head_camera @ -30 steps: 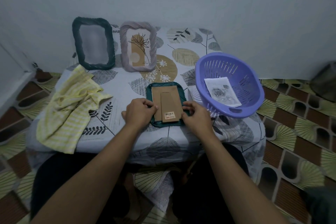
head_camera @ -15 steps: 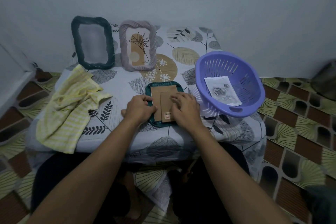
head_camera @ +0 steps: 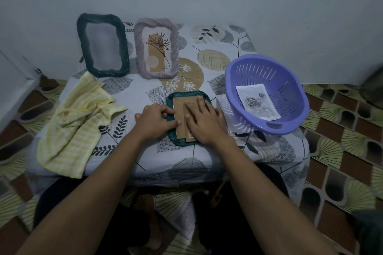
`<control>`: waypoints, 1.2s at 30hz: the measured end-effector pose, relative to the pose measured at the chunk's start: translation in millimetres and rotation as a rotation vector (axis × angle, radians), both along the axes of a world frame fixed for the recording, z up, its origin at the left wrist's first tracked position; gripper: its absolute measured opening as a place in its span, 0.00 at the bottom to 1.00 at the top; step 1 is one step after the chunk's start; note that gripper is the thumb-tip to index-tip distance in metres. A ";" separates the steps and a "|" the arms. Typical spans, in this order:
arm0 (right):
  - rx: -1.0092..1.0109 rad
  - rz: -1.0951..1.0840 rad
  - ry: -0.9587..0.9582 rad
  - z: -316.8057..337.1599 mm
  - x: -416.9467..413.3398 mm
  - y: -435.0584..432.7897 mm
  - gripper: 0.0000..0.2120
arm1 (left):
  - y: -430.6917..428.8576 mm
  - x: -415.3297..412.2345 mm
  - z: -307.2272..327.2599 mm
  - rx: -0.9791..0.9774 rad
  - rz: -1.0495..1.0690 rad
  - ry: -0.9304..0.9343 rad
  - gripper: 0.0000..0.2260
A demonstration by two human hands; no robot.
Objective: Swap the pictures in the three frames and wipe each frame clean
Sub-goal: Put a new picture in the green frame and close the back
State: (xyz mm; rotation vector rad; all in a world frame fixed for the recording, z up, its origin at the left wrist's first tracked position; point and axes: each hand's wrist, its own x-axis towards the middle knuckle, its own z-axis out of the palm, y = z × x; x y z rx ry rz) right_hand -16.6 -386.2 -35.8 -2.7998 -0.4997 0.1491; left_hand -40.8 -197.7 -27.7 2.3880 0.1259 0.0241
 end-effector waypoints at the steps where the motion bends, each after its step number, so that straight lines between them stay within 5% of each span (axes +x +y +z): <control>1: -0.003 -0.002 -0.008 -0.8 -0.1 0.5 0.25 | 1.1 4.3 0.6 -0.028 0.019 0.014 0.08; 25: 0.032 -0.023 -0.008 -3.1 2.7 3.3 0.22 | -7.2 66.3 -11.5 0.082 0.324 -0.087 0.08; 36: 0.037 -0.017 0.008 -1.4 1.7 3.2 0.23 | 5.0 80.1 -14.4 0.021 0.207 -0.022 0.05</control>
